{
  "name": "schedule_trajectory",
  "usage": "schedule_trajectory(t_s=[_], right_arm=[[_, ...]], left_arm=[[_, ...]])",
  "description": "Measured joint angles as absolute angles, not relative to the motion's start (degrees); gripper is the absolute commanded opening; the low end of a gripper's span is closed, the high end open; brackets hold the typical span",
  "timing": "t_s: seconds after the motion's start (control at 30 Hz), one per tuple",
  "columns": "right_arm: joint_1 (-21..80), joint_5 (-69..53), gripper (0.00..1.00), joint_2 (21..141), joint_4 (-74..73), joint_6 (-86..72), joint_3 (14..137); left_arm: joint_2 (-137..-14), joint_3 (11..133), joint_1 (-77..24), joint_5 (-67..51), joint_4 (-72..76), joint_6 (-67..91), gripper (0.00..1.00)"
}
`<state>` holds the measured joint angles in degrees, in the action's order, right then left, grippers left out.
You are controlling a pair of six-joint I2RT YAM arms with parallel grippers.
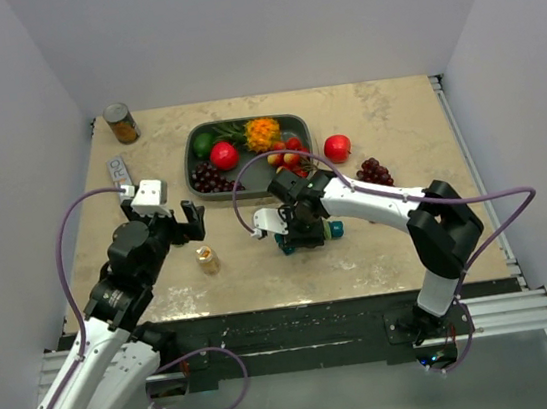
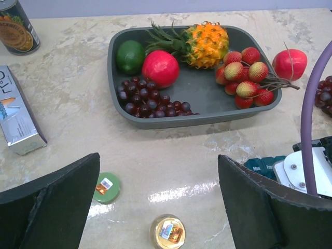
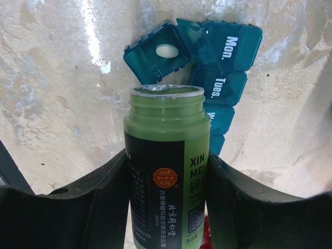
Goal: Sort the pills into containers
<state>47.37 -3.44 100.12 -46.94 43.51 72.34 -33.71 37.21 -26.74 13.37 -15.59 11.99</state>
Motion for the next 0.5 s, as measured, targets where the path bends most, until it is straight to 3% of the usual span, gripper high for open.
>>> schedule_trajectory(t_s=[0.5], right_arm=[[49.23, -0.97, 0.00, 103.48, -49.78, 43.48, 74.78]], left_arm=[[-32.36, 37.21, -26.20, 15.40, -15.77, 12.88, 1.00]])
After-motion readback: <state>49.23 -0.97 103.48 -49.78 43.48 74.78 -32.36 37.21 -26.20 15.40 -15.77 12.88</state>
